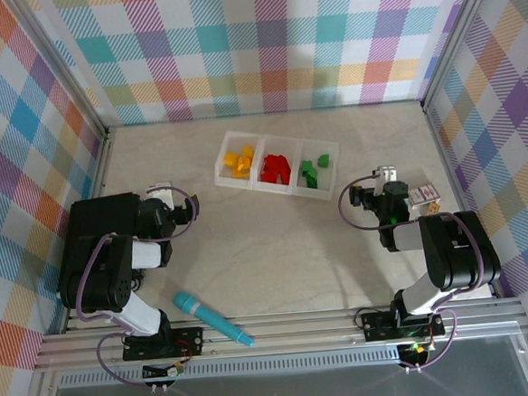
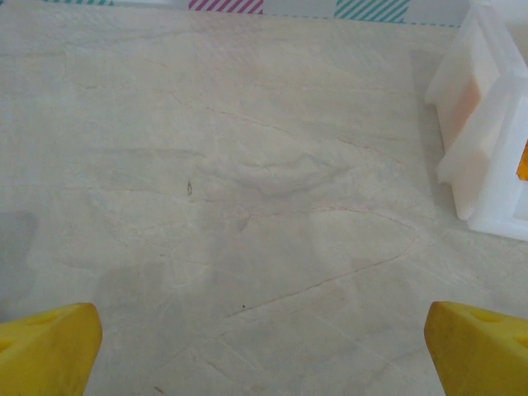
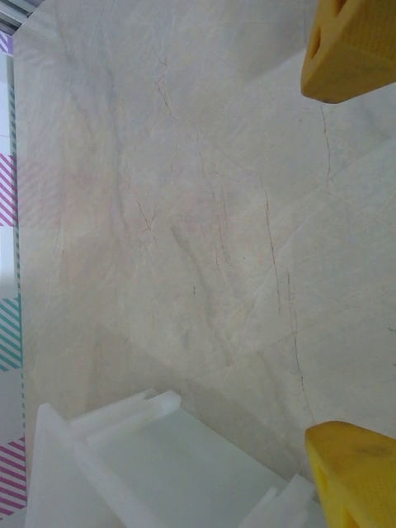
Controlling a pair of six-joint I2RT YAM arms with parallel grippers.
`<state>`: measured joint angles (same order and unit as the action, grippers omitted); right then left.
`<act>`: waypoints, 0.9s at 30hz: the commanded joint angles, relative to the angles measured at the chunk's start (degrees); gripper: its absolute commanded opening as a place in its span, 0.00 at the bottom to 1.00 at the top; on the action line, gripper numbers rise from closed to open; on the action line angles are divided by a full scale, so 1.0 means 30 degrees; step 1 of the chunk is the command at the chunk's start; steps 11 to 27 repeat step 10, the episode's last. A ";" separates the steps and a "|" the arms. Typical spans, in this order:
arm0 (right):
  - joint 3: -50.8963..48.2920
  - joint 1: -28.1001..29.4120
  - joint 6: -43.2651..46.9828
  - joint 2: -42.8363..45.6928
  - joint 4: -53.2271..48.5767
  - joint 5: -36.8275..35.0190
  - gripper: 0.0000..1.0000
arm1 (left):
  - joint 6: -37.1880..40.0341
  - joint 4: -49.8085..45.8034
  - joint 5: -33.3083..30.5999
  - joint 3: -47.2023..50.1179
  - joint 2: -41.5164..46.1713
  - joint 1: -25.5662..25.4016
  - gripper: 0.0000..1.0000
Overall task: Sort the legos into containers by color
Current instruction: Reset both arms
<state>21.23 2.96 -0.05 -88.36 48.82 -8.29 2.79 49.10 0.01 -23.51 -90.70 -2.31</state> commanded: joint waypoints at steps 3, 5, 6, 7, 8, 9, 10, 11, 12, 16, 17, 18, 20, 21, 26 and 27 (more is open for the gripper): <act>0.0599 -0.0105 -0.0326 0.0076 -0.0036 0.0367 0.99 | -0.0268 -0.0225 0.0201 -0.0135 0.0084 0.0095 1.00; 0.0715 -0.0307 -0.0375 0.0080 -0.0289 0.0835 0.99 | -0.0241 -0.0253 0.0143 -0.0136 0.0086 0.0063 1.00; 0.0675 -0.0312 -0.0265 0.0070 -0.0137 0.0995 0.99 | -0.0242 -0.0254 0.0099 -0.0135 0.0100 0.0064 0.99; 0.0657 -0.0307 -0.0113 0.0097 -0.0203 0.1310 0.99 | -0.0231 -0.0254 0.0087 -0.0135 0.0078 0.0038 1.00; 0.0634 -0.0301 -0.0092 0.0097 -0.0152 0.1383 0.99 | -0.0227 -0.0254 0.0062 -0.0153 0.0078 0.0035 1.00; 0.0605 -0.0295 -0.0099 0.0141 -0.0085 0.1386 0.99 | -0.0245 -0.0254 0.0033 -0.0137 0.0087 0.0014 0.99; 0.0444 -0.0260 -0.0029 0.0206 0.0139 0.1388 0.99 | -0.0240 -0.0254 0.0029 -0.0159 0.0089 0.0006 1.00; 0.0444 -0.0260 -0.0029 0.0206 0.0139 0.1388 0.99 | -0.0240 -0.0254 0.0029 -0.0159 0.0089 0.0006 1.00; 0.0444 -0.0260 -0.0029 0.0206 0.0139 0.1388 0.99 | -0.0240 -0.0254 0.0029 -0.0159 0.0089 0.0006 1.00; 0.0444 -0.0260 -0.0029 0.0206 0.0139 0.1388 0.99 | -0.0240 -0.0254 0.0029 -0.0159 0.0089 0.0006 1.00; 0.0444 -0.0260 -0.0029 0.0206 0.0139 0.1388 0.99 | -0.0240 -0.0254 0.0029 -0.0159 0.0089 0.0006 1.00; 0.0444 -0.0260 -0.0029 0.0206 0.0139 0.1388 0.99 | -0.0240 -0.0254 0.0029 -0.0159 0.0089 0.0006 1.00; 0.0444 -0.0260 -0.0029 0.0206 0.0139 0.1388 0.99 | -0.0240 -0.0254 0.0029 -0.0159 0.0089 0.0006 1.00; 0.0444 -0.0260 -0.0029 0.0206 0.0139 0.1388 0.99 | -0.0240 -0.0254 0.0029 -0.0159 0.0089 0.0006 1.00; 0.0444 -0.0260 -0.0029 0.0206 0.0139 0.1388 0.99 | -0.0240 -0.0254 0.0029 -0.0159 0.0089 0.0006 1.00; 0.0444 -0.0260 -0.0029 0.0206 0.0139 0.1388 0.99 | -0.0240 -0.0254 0.0029 -0.0159 0.0089 0.0006 1.00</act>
